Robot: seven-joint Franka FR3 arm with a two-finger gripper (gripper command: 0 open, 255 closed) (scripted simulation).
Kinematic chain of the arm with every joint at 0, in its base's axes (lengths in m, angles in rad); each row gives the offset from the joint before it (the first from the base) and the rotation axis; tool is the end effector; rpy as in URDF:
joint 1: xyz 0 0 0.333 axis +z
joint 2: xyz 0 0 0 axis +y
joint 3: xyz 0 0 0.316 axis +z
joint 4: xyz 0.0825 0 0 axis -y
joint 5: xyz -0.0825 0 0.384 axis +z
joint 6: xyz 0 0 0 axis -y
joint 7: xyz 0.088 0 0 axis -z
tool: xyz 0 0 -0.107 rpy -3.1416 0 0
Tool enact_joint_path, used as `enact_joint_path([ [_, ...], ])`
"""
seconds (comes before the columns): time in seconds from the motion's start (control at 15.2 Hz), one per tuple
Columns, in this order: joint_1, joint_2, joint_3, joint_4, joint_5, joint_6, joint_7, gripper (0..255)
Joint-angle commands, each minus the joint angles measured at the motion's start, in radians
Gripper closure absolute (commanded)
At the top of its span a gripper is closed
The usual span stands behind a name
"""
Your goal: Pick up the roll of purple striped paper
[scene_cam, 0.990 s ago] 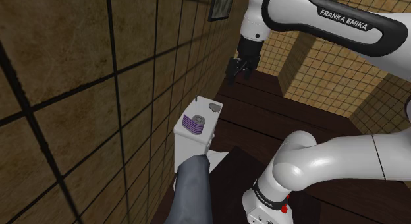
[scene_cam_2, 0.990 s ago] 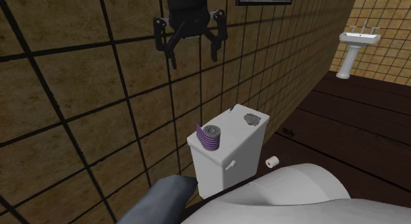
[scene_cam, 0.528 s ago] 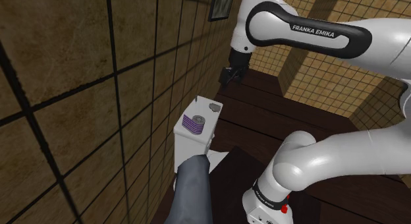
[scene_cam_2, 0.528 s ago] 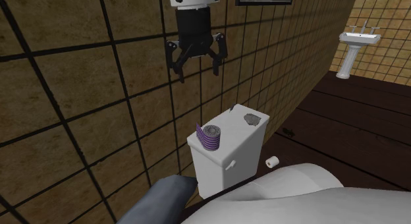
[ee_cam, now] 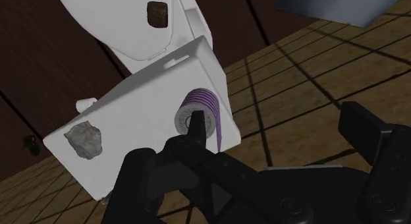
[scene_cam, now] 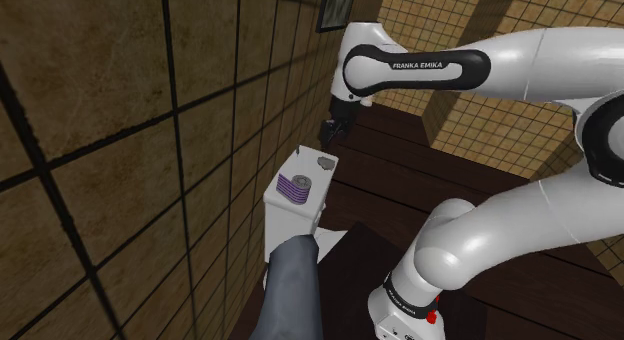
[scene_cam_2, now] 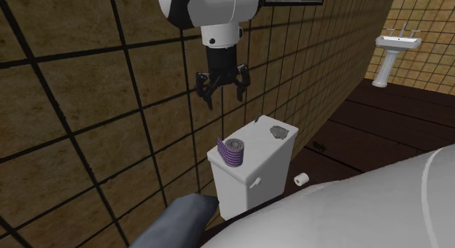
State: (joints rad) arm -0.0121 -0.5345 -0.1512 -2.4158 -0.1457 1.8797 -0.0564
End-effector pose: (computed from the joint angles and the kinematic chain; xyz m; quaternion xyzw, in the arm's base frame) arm 0.3825 -0.0788 0.4985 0.9993 -0.0205 -0.0055 0.0305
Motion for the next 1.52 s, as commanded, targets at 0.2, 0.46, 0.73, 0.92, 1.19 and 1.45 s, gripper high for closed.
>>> enact_joint_path([
  [0.2,0.010,0.174,-0.056,0.009,0.008,0.160,-0.089,0],
  [0.46,0.018,0.324,-0.093,0.042,0.035,0.268,-0.169,0],
  [0.73,0.023,0.483,-0.118,0.097,0.084,0.360,-0.259,0],
  [0.92,0.019,0.606,-0.124,0.152,0.132,0.415,-0.330,0],
  [1.19,0.000,0.770,-0.113,0.245,0.200,0.470,-0.422,0],
  [1.45,-0.031,0.933,-0.084,0.357,0.255,0.504,-0.500,0],
])
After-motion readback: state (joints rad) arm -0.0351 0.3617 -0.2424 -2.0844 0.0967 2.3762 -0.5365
